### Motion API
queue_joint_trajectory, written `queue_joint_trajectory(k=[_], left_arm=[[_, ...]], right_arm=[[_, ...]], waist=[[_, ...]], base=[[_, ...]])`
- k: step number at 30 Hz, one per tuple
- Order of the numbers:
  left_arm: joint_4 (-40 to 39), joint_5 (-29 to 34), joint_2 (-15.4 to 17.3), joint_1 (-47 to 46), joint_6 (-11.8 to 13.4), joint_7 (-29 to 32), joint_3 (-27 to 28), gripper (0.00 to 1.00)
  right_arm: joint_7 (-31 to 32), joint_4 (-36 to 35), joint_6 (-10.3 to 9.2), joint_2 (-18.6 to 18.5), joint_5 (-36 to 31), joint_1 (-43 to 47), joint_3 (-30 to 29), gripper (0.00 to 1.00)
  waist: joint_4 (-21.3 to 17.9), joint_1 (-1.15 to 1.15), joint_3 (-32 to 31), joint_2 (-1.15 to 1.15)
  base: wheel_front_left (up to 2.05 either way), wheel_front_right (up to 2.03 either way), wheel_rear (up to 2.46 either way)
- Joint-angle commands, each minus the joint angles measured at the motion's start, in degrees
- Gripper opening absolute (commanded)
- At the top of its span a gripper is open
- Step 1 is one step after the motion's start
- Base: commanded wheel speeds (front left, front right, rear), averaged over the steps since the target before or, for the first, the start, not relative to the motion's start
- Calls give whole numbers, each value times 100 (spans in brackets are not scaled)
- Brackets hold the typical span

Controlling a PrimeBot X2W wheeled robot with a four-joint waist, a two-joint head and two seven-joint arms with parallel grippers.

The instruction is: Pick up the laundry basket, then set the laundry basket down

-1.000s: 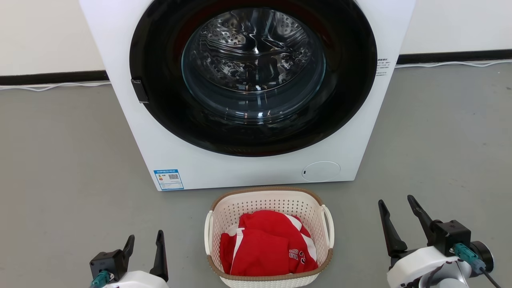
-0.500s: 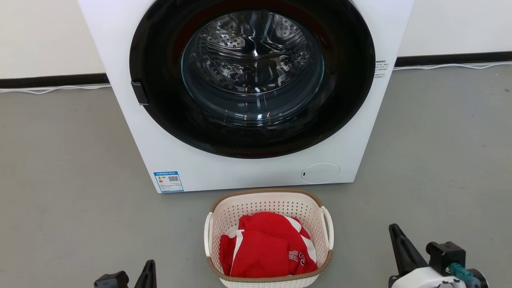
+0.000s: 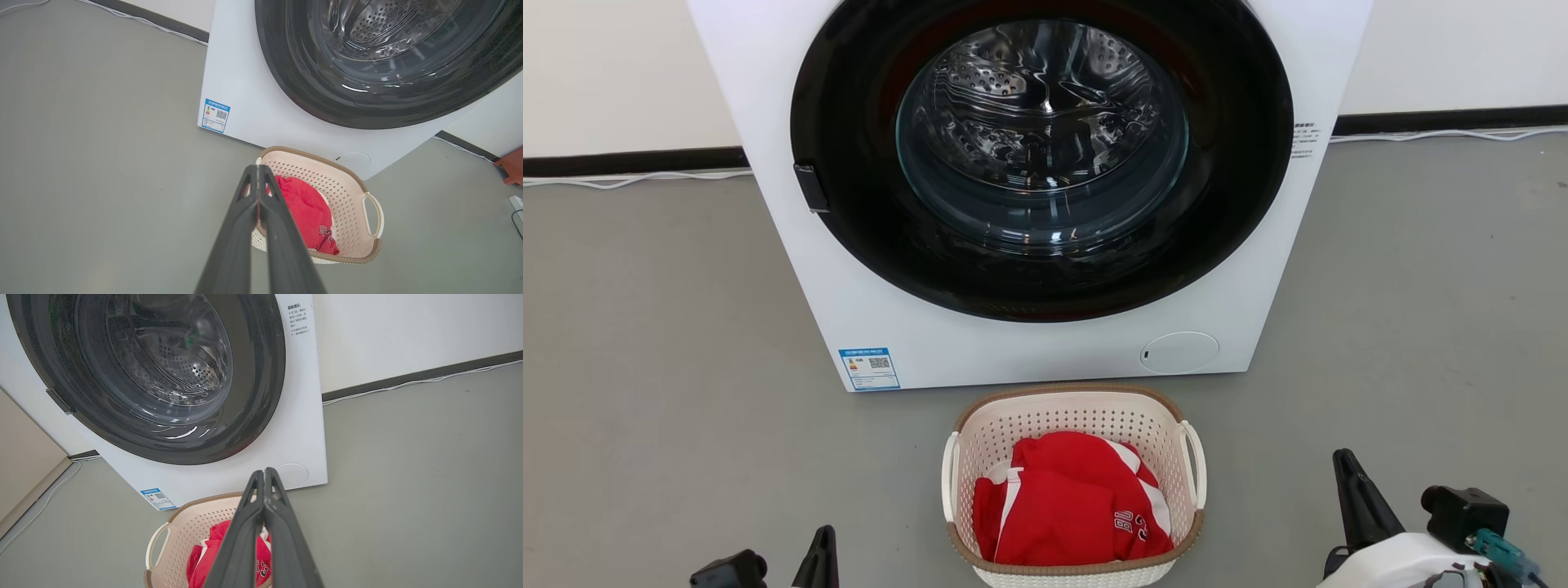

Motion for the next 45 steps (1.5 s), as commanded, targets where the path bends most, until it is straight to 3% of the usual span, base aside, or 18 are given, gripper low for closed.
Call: queue_joint_trajectory(k=[1, 45], left_arm=[[-194, -212, 27, -224, -47, 37, 76, 0], [-675, -2822, 10, -409, -313, 742, 369, 0]], right_arm=[[45, -188, 7, -24, 220, -171, -15, 0], [749, -632, 21, 60, 3246, -214, -215, 0]], waist=[[4, -1, 1, 0], [86, -1, 38, 0]], base=[[0, 0, 0], [0, 0, 0]])
